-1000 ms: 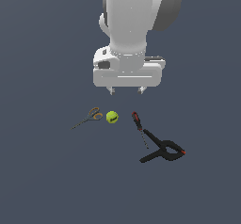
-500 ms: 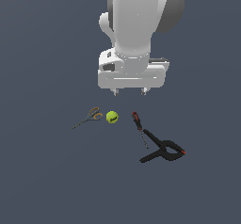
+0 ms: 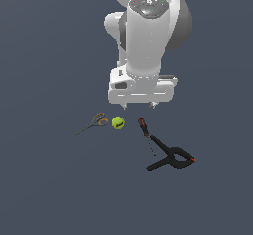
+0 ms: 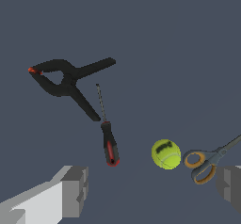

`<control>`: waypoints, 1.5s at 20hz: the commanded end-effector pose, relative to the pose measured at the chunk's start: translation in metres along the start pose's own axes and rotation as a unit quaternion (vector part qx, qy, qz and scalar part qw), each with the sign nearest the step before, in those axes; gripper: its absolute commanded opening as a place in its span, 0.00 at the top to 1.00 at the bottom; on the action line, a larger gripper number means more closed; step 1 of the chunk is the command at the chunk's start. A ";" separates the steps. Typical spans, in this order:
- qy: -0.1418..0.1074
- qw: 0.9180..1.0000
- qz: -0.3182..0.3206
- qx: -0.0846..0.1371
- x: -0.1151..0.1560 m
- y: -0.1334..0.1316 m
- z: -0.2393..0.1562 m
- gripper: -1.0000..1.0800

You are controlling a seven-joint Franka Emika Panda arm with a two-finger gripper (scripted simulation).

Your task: Pick up a designated object from a clutter of objects.

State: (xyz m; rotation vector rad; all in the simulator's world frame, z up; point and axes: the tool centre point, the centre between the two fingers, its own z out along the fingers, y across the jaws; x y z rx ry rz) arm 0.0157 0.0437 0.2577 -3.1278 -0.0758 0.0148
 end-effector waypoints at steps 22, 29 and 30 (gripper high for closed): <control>0.004 0.994 -0.111 -0.007 -0.006 -0.058 0.187 0.04; 0.003 0.993 -0.115 -0.007 -0.008 -0.060 0.193 0.04; 0.003 0.993 -0.115 -0.007 -0.008 -0.060 0.194 0.04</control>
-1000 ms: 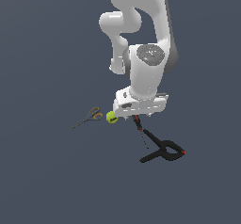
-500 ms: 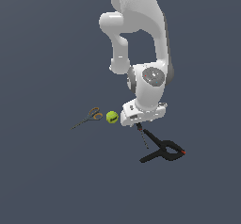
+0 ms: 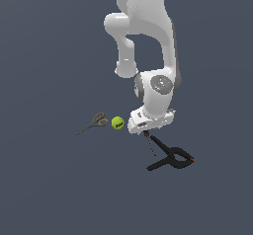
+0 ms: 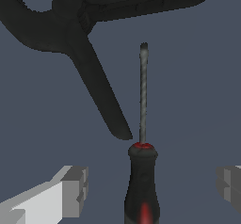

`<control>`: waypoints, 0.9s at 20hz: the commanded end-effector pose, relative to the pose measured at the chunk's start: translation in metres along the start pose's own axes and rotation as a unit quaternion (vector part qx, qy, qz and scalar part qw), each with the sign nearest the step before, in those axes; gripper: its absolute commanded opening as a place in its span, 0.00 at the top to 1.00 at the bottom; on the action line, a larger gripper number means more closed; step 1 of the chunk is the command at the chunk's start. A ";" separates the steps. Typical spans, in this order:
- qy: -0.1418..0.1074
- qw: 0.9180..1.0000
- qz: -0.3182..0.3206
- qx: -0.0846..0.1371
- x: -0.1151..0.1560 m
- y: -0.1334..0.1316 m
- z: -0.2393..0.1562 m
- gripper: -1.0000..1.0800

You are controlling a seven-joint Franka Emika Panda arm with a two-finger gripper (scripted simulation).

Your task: Pick up a designated object from a clutter of objects.

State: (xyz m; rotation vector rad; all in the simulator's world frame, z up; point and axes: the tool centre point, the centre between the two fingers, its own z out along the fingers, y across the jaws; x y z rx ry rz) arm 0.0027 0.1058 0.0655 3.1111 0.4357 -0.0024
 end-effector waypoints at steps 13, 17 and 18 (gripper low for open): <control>0.001 1.000 -0.001 0.000 -0.001 0.000 0.047 0.04; 0.001 1.000 -0.001 0.000 0.000 0.000 0.051 0.04; 0.001 1.000 -0.001 0.000 0.000 0.000 0.051 1.00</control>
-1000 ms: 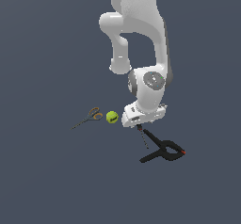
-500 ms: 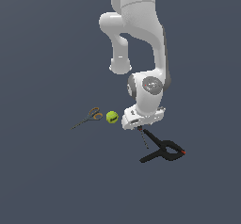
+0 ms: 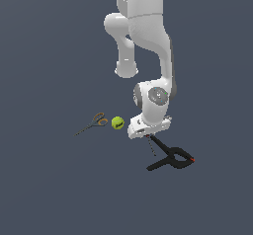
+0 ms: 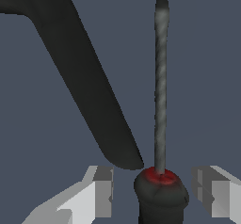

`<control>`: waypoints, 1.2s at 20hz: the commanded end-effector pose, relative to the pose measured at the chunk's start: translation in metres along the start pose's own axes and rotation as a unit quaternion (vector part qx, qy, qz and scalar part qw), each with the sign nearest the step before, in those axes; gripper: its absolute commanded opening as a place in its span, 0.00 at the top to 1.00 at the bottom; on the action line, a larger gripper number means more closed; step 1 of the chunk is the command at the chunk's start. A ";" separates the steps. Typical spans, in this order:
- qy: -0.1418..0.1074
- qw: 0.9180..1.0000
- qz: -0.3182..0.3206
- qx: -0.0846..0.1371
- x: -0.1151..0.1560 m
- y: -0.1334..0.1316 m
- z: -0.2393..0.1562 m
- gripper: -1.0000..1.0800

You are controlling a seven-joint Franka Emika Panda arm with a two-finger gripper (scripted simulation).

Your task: Pick up a designated object from a clutter of objects.

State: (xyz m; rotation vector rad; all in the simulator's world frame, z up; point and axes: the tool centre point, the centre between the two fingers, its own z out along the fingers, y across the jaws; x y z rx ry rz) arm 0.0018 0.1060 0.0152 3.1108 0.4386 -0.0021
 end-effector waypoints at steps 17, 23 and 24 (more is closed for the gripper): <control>0.001 1.000 0.000 0.000 0.000 -0.001 -0.012 1.00; 0.001 1.000 0.000 0.000 0.000 -0.005 -0.044 1.00; 0.001 1.000 0.000 0.000 0.000 -0.006 -0.052 1.00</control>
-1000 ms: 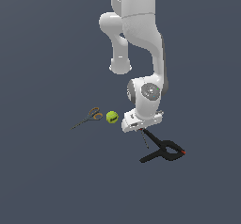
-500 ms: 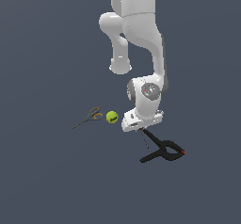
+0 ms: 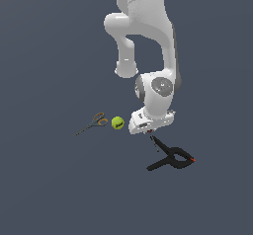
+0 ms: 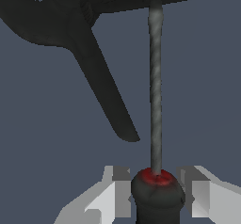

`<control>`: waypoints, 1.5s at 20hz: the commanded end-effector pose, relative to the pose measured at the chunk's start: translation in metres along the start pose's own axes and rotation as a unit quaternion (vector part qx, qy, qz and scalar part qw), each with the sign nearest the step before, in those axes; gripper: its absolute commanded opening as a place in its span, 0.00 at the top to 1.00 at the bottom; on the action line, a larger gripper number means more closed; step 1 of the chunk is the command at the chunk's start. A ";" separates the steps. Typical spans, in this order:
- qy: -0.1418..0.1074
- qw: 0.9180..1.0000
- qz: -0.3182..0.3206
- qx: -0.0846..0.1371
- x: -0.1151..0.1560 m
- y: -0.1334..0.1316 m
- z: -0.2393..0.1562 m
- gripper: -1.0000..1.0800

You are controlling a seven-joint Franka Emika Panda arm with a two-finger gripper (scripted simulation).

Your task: Pick up a designated object from a clutter of objects.

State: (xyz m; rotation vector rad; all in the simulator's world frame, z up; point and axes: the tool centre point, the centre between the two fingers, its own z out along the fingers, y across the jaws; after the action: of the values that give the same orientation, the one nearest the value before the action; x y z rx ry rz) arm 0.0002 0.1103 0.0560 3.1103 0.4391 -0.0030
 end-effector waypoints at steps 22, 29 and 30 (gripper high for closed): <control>0.001 1.000 -0.001 0.000 0.004 -0.026 -0.235 1.00; 0.001 1.000 0.000 0.000 0.007 -0.030 -0.279 1.00; 0.001 1.000 0.000 0.000 0.007 -0.030 -0.283 1.00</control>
State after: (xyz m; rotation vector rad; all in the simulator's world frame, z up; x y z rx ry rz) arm -0.0009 0.1406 0.3313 3.1110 0.4401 0.0009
